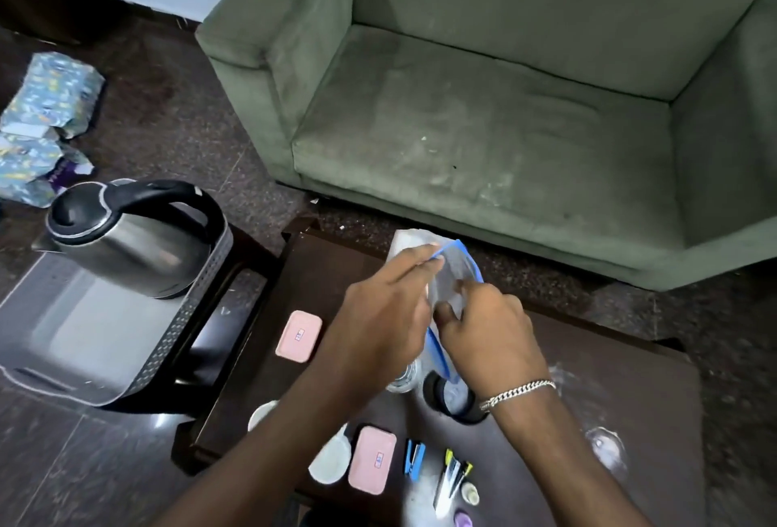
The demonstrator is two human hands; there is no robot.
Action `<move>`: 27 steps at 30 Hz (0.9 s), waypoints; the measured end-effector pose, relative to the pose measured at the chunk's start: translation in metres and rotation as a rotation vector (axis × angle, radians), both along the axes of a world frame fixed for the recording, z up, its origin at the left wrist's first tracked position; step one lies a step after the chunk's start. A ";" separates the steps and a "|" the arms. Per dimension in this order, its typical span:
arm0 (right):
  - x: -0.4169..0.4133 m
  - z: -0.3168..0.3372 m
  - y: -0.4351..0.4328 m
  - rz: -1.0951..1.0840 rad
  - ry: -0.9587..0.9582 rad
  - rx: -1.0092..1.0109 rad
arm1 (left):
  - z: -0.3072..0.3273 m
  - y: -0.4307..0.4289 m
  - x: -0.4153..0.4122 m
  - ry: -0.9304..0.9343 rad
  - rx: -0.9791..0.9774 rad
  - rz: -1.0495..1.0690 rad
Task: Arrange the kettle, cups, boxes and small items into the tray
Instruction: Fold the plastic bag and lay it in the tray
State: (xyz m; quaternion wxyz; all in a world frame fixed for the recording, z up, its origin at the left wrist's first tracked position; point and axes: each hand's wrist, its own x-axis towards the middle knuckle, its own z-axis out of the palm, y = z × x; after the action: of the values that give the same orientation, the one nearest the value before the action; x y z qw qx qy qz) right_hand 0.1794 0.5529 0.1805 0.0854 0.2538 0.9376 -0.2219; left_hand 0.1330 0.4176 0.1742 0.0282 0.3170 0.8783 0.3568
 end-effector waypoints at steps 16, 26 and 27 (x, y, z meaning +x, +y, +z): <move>0.001 0.007 -0.059 -0.479 0.197 -0.298 | 0.020 0.035 0.051 -0.041 0.087 -0.268; -0.021 -0.029 0.023 0.260 -0.015 -0.087 | 0.002 0.035 0.021 -0.124 -0.079 0.033; -0.017 -0.029 0.022 0.289 0.050 -0.127 | -0.001 0.035 0.017 -0.138 -0.106 0.064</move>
State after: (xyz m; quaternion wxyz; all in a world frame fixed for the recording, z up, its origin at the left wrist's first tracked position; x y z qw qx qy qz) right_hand 0.1623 0.5754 0.1511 0.1089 0.1050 0.9502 -0.2726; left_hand 0.1504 0.4525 0.1735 0.0938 0.2615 0.9016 0.3316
